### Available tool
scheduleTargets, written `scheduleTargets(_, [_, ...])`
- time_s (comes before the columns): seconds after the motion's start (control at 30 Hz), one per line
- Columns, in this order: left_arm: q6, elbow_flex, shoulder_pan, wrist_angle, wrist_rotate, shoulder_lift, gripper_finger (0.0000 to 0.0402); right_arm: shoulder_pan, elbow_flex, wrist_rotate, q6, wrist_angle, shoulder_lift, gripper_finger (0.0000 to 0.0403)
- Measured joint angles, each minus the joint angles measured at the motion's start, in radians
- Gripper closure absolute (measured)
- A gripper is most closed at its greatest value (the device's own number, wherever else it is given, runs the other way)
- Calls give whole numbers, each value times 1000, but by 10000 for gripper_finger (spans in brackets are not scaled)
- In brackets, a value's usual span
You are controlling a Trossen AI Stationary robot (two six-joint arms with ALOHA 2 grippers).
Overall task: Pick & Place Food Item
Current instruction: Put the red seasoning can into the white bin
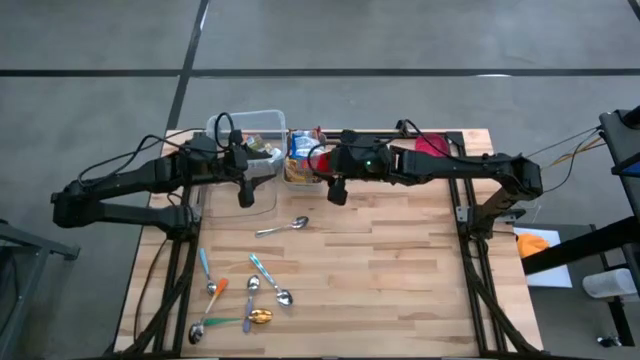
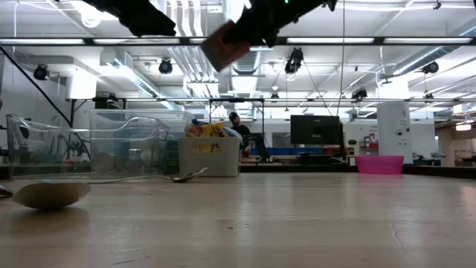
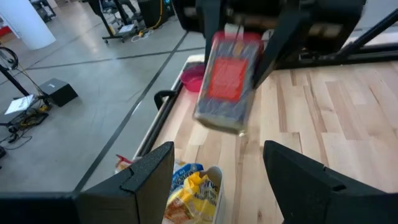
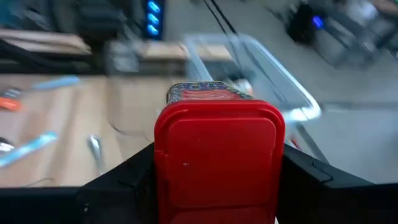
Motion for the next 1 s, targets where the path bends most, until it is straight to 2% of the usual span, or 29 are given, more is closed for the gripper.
scheduleTargets(0.13, [1, -40, 0, 35, 0, 0, 153, 1, -1, -90, -29, 87, 0, 184])
scheduleTargets(0.53, [3, -156, 0, 290, 0, 0, 153, 0, -5, -125, -91, 265, 36, 184])
scheduleTargets(0.77, [13, -180, 0, 315, -3, 7, 153, -1, -5, -148, -117, 408, 120, 184])
scheduleTargets(1.0, [30, -194, -1, 326, 1, 6, 153, -2, -5, -147, -135, 428, 123, 184])
